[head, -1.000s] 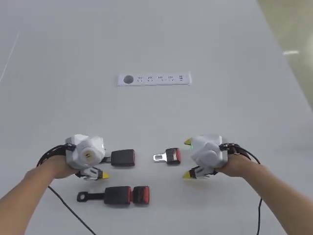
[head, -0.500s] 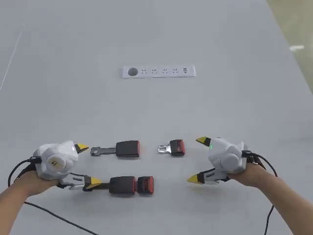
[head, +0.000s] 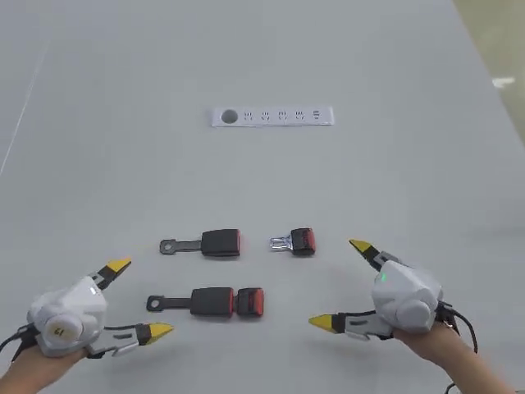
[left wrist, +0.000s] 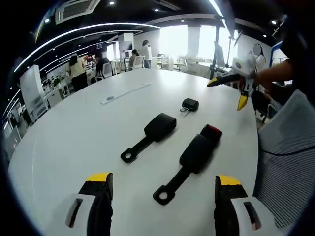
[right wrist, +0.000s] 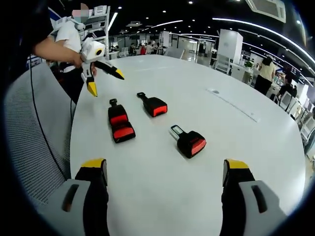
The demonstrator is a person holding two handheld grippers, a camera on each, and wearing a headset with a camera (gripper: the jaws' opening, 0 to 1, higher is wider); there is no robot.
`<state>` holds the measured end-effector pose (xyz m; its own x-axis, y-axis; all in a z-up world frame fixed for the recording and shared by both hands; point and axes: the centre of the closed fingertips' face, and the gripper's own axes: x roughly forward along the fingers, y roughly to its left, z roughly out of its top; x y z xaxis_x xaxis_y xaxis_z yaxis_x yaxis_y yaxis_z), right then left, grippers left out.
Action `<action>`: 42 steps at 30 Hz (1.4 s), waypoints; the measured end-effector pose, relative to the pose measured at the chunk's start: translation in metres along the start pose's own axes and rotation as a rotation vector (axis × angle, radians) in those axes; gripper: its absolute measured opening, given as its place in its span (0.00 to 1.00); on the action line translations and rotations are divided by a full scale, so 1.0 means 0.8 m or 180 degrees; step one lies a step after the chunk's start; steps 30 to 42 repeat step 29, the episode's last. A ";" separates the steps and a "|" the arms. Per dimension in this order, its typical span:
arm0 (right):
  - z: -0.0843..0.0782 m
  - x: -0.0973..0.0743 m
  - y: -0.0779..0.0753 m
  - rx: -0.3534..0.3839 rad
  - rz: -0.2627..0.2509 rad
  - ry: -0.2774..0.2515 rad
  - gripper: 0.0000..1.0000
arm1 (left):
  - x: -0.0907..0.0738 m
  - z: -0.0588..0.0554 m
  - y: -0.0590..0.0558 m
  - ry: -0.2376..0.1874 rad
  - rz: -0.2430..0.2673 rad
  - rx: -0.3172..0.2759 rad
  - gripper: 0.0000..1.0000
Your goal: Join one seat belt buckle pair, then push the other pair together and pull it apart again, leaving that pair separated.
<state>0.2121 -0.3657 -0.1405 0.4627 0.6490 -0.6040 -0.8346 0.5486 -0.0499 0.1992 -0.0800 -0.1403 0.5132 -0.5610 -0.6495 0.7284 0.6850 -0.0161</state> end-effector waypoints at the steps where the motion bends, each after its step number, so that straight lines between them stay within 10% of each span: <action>1: 0.000 -0.002 0.002 0.0028 -0.0011 -0.0023 0.99 | -0.002 0.000 -0.001 -0.0014 0.0027 -0.0020 0.88; 42: 0.001 -0.020 0.021 0.0294 -0.0233 -0.0166 1.00 | 0.006 0.008 -0.032 -0.0183 0.0040 -0.0092 1.00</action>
